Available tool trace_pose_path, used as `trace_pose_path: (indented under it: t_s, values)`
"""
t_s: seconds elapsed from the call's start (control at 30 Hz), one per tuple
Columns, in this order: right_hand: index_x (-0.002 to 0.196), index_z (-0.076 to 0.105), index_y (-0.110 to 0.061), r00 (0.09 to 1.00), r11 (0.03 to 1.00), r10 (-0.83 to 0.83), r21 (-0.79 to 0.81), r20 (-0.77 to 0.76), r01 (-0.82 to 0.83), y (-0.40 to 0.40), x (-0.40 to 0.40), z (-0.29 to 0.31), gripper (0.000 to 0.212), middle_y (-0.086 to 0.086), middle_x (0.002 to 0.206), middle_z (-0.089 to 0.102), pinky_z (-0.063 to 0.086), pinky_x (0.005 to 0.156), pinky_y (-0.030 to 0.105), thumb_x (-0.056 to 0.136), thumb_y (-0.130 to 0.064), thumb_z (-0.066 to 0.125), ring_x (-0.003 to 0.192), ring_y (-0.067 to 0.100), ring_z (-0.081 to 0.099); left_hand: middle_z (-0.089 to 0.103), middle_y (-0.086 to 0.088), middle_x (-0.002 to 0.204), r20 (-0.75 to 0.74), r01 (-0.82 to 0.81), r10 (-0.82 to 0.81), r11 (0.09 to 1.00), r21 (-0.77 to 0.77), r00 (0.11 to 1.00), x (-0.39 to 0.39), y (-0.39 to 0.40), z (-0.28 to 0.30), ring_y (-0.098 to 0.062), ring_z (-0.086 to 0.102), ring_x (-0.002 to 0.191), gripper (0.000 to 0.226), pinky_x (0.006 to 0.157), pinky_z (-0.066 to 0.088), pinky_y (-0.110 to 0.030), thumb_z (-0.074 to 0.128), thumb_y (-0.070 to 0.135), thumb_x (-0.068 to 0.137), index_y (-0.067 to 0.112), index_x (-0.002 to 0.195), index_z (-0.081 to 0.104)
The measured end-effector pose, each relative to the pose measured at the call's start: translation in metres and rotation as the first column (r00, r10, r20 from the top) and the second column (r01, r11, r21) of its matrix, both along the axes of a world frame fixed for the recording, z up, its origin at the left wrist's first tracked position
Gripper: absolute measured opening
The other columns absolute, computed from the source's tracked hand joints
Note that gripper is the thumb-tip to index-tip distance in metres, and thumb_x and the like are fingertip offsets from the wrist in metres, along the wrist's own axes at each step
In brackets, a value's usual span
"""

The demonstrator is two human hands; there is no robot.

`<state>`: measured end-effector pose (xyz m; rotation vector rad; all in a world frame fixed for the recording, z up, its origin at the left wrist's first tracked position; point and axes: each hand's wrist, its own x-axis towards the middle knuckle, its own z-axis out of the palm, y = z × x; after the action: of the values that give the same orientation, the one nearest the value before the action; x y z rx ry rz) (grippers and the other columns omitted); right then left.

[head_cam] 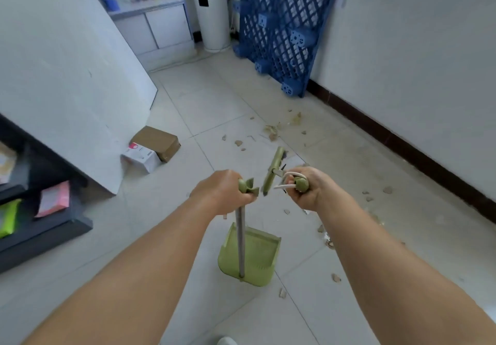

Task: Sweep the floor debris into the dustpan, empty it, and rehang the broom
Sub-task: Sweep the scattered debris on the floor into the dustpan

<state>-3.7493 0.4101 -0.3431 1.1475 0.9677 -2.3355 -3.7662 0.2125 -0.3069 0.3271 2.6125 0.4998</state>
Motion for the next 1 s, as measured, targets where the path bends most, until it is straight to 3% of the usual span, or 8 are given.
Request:
trace_pose_path:
  t_s: [0.23,0.5,0.6,0.67,0.7,0.83,0.9,1.0]
  values:
    - [0.070,0.054,0.000,0.975,0.974,0.224,0.043,0.008,-0.224,-0.089,-0.068,-0.007,0.022,0.004,0.041,0.051,0.049,0.037,0.014,0.092,-0.006,0.055,0.029,0.005,0.049,0.061,0.003,0.073,0.007,-0.139,0.139,0.990,-0.013,0.990,-0.040,-0.089,-0.012,-0.016,0.057,0.065,0.034,0.058,0.043,-0.028,0.068,0.053,0.082,0.024,0.069,0.058]
    - [0.082,0.056,0.000,0.904,0.905,0.424,0.008,0.062,-0.425,-0.138,-0.147,-0.045,0.012,0.008,0.061,0.056,0.047,0.034,0.018,0.087,-0.008,0.062,0.039,0.009,0.056,0.061,0.005,0.076,0.038,-0.270,0.274,0.959,-0.083,0.961,-0.070,-0.139,-0.029,-0.014,0.056,0.067,0.033,0.058,0.040,-0.027,0.065,0.051,0.085,0.025,0.067,0.053]
    - [0.094,0.060,0.000,0.825,0.824,0.555,0.068,0.104,-0.563,-0.143,-0.173,-0.064,0.015,0.012,0.074,0.062,0.050,0.036,0.019,0.089,-0.015,0.063,0.041,0.013,0.060,0.061,0.005,0.077,0.057,-0.327,0.334,0.940,-0.101,0.941,-0.083,-0.145,-0.035,-0.015,0.057,0.069,0.032,0.059,0.040,-0.027,0.065,0.051,0.084,0.026,0.068,0.054]
    - [0.091,0.061,0.001,0.694,0.674,0.689,0.167,0.209,-0.720,-0.142,-0.180,-0.074,0.017,0.011,0.065,0.065,0.050,0.036,0.018,0.094,-0.014,0.056,0.037,0.012,0.059,0.060,0.005,0.077,0.060,-0.353,0.361,0.928,-0.117,0.930,-0.087,-0.146,-0.038,-0.017,0.057,0.070,0.032,0.059,0.040,-0.028,0.065,0.052,0.083,0.026,0.068,0.054]
    - [0.085,0.059,0.003,0.594,0.540,0.740,0.247,0.316,-0.804,-0.140,-0.184,-0.081,0.023,0.010,0.058,0.063,0.048,0.034,0.017,0.097,-0.015,0.050,0.033,0.012,0.057,0.060,0.005,0.076,0.061,-0.365,0.374,0.923,-0.122,0.925,-0.090,-0.146,-0.041,-0.017,0.057,0.069,0.033,0.059,0.040,-0.027,0.065,0.051,0.083,0.025,0.067,0.053]
    - [0.073,0.042,-0.011,0.218,-0.158,0.696,0.442,0.684,-0.883,-0.120,-0.183,-0.098,0.026,0.006,0.066,0.048,0.040,0.038,0.018,0.099,-0.014,0.044,0.048,0.014,0.047,0.059,0.004,0.074,0.071,-0.384,0.394,0.915,-0.125,0.916,-0.096,-0.140,-0.048,-0.016,0.055,0.066,0.033,0.056,0.038,-0.027,0.065,0.050,0.084,0.024,0.067,0.053]
    - [0.069,0.032,-0.019,0.149,-0.322,0.661,0.457,0.736,-0.829,-0.110,-0.177,-0.104,0.033,0.006,0.065,0.043,0.035,0.039,0.019,0.099,-0.011,0.042,0.052,0.014,0.040,0.060,0.003,0.075,0.072,-0.389,0.399,0.913,-0.125,0.914,-0.092,-0.137,-0.052,-0.017,0.056,0.068,0.034,0.056,0.039,-0.027,0.065,0.051,0.084,0.023,0.069,0.053]
    - [0.070,0.039,-0.009,0.117,-0.359,0.624,0.416,0.773,-0.835,-0.097,-0.162,-0.107,0.032,0.006,0.064,0.043,0.033,0.039,0.019,0.102,-0.016,0.038,0.048,0.014,0.039,0.060,0.003,0.075,0.078,-0.394,0.403,0.912,-0.109,0.912,-0.082,-0.131,-0.057,-0.017,0.056,0.068,0.033,0.056,0.039,-0.027,0.065,0.050,0.084,0.023,0.070,0.053]
